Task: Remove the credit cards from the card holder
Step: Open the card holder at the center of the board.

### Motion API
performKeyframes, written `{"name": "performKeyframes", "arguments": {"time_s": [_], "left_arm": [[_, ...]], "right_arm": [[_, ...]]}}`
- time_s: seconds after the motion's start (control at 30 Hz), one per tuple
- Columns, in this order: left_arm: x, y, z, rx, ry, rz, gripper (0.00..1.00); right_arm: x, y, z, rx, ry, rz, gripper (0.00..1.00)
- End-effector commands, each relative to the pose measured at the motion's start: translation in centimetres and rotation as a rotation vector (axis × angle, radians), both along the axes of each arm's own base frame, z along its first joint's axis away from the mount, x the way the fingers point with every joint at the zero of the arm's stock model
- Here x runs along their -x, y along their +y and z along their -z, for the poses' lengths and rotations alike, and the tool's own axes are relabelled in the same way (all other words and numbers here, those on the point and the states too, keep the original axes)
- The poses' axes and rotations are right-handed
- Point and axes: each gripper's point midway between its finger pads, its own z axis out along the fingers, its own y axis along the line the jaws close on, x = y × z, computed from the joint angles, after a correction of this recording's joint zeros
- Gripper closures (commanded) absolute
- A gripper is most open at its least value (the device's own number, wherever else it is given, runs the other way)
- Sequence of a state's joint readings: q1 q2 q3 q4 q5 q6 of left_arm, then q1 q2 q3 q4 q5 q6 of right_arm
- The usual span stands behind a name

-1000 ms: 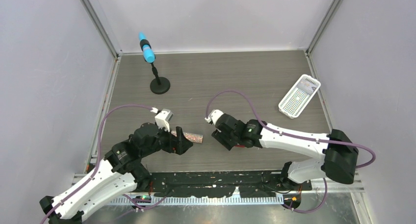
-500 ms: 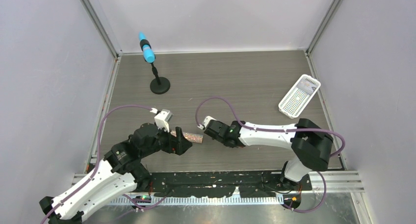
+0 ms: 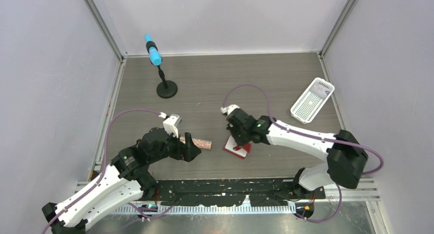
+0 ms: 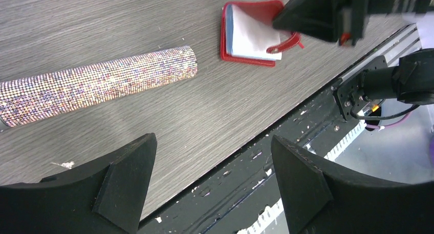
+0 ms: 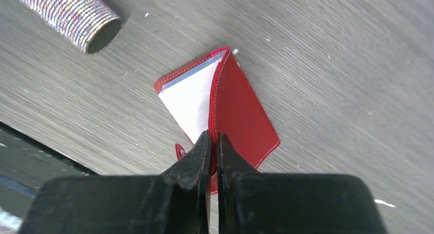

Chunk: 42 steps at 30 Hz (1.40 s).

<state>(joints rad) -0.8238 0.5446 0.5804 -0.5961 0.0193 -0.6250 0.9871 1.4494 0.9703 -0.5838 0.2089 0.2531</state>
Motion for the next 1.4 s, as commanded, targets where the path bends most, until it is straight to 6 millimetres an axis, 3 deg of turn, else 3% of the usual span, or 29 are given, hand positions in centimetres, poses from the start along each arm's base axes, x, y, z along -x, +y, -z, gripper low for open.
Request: {"name": "performKeyframes", "arguments": {"time_s": [0.0, 0.23, 0.37, 0.53, 0.7, 0.83, 0.97, 1.07, 1.2, 1.37], "left_arm": [[-0.3, -0.6, -0.7, 0.023, -0.005, 0.005, 0.15], [-0.6, -1.2, -0.4, 0.02, 0.021, 0.0, 0.17], [-0.4, -2.3, -0.4, 0.007, 0.054, 0.04, 0.18], [-0.4, -3.2, -0.5, -0.014, 0.056, 0.063, 0.18], [-0.7, -3.5, 0.0, -0.013, 0.06, 0.053, 0.18], [-0.7, -4.0, 0.0, -0.007, 0.065, 0.064, 0.19], [-0.7, -4.0, -0.2, -0.017, 0.059, 0.065, 0.19], [-0.6, -3.8, -0.1, -0.021, 0.055, 0.063, 0.19], [-0.8, -3.9, -0.2, -0.022, 0.049, 0.061, 0.19], [-1.1, -4.1, -0.3, -0.039, 0.04, 0.066, 0.19]], "right_arm": [[0.0, -0.6, -0.3, -0.276, 0.165, 0.163, 0.95], [-2.7, -6.5, 4.2, -0.219, 0.21, 0.366, 0.92], [-3.2, -7.5, 5.5, -0.251, 0.254, 0.415, 0.93], [-2.8, -5.2, 3.1, -0.427, 0.292, 0.388, 0.95], [-2.2, -2.0, -3.0, -0.759, 0.294, 0.385, 0.95], [-2.6, -2.2, -4.2, -0.875, 0.293, 0.454, 0.95], [-3.3, -3.4, -1.7, -0.92, 0.346, 0.528, 0.95], [-3.4, -4.9, 1.7, -0.84, 0.37, 0.574, 0.95], [-3.8, -7.1, 4.7, -0.722, 0.356, 0.632, 0.94], [-3.4, -9.7, 6.9, -0.563, 0.321, 0.703, 0.8]]}}
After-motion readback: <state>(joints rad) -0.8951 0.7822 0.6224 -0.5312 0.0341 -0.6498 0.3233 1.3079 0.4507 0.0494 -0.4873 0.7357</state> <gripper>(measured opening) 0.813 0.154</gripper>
